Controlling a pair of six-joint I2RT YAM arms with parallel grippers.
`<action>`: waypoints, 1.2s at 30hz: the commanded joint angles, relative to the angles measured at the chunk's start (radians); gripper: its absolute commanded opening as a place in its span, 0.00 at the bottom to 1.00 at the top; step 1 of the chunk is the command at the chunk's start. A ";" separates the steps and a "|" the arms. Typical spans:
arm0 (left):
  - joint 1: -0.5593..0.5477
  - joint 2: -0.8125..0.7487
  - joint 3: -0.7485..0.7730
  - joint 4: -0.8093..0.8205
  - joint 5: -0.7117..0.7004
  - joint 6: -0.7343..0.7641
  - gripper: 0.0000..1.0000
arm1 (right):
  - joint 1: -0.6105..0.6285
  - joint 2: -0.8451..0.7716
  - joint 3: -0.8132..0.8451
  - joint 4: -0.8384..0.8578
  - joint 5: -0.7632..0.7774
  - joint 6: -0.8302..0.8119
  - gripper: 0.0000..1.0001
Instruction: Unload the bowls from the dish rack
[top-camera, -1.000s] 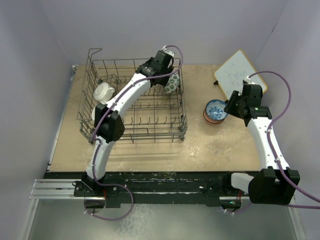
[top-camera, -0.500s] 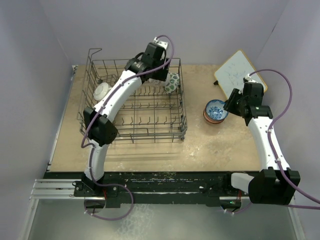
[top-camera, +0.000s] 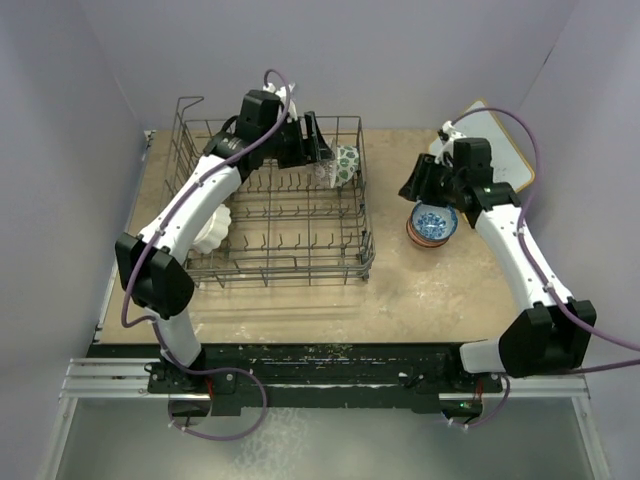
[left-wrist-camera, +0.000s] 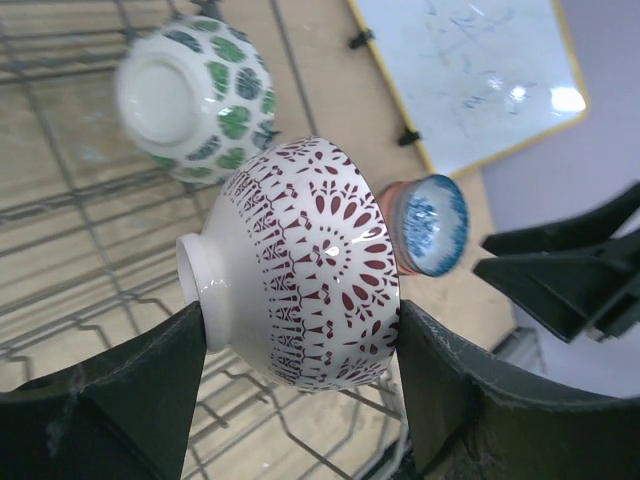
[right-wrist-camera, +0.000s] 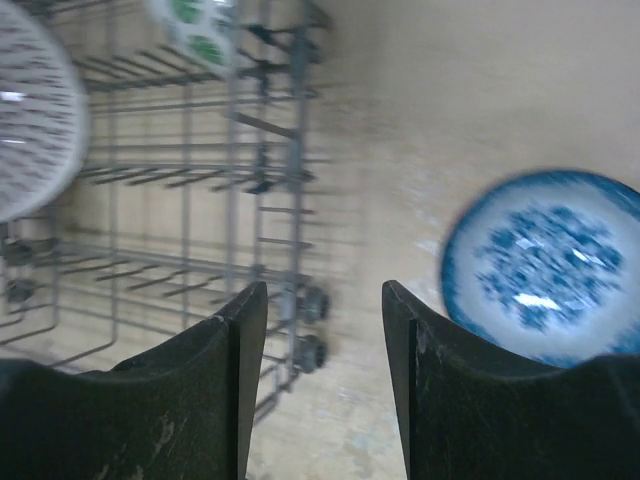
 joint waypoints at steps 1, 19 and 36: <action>0.026 -0.099 -0.104 0.330 0.279 -0.138 0.34 | 0.030 0.059 0.135 0.091 -0.210 0.041 0.54; 0.040 -0.138 -0.325 0.799 0.549 -0.453 0.35 | 0.059 0.232 0.286 0.334 -0.476 0.177 0.69; 0.044 -0.084 -0.324 0.866 0.599 -0.513 0.62 | 0.069 0.185 0.242 0.274 -0.490 0.165 0.00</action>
